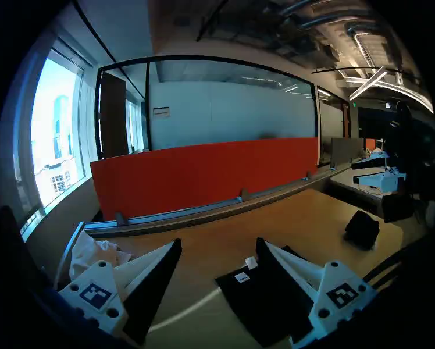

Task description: Fold towel

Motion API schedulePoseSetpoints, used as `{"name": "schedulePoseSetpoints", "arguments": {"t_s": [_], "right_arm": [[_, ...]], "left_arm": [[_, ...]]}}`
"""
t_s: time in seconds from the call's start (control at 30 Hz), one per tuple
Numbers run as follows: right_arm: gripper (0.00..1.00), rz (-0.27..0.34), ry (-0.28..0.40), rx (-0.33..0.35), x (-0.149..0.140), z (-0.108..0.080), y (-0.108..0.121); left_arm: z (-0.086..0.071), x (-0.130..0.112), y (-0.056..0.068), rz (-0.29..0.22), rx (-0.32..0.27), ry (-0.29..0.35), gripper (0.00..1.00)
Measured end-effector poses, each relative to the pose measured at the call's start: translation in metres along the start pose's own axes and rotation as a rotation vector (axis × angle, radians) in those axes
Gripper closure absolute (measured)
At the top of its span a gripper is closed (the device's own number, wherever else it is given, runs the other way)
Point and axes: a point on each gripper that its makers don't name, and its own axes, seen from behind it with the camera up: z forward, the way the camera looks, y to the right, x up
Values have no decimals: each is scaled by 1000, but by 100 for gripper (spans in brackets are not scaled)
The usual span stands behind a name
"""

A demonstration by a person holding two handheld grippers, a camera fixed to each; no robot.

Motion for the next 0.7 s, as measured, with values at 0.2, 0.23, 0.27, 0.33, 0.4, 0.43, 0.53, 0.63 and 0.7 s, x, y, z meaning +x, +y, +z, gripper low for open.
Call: {"name": "schedulePoseSetpoints", "arguments": {"t_s": [0.2, 0.23, 0.27, 0.33, 0.4, 0.43, 0.53, 0.63, 0.7], "right_arm": [[0, -10, -49, 90, -6, 2, -21], [0, -15, -54, 97, -7, 3, -23], [0, -21, -60, 104, -8, 4, -25], [0, -31, -73, 110, -14, 5, -27], [0, -37, -87, 118, -21, 7, -30], [0, -37, -93, 123, -25, 7, -32], [0, -33, -113, 138, -36, 8, -38], [0, -30, -131, 148, -48, 8, -42], [0, -30, -143, 152, -57, 9, -45]], "left_arm": [[4, -9, 11, 32, -37, -24, 5], [4, -11, 13, 35, -43, -28, 5], [5, -12, 16, 38, -51, -32, 5], [6, -17, 19, 44, -62, -39, 5], [7, -23, 23, 50, -72, -48, 5], [7, -27, 25, 54, -76, -53, 5], [8, -41, 31, 67, -91, -74, 5], [9, -58, 38, 80, -105, -98, 5], [9, -69, 43, 87, -114, -113, 5]]}}
